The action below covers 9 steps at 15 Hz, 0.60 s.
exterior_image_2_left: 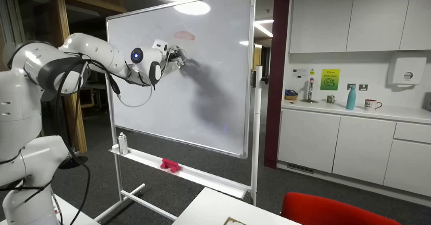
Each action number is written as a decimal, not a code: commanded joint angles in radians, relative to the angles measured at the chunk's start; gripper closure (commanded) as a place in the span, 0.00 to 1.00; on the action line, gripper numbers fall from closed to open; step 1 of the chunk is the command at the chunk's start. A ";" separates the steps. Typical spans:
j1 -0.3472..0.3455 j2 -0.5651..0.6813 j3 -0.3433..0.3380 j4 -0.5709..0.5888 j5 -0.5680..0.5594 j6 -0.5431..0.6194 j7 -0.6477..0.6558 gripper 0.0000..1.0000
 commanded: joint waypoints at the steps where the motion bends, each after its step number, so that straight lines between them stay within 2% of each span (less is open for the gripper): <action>1: 0.071 0.006 -0.038 -0.031 -0.033 0.001 -0.035 0.65; 6: 0.071 0.003 -0.028 -0.029 -0.041 0.003 -0.039 0.65; 9: 0.045 0.008 0.000 0.001 -0.037 -0.004 -0.030 0.65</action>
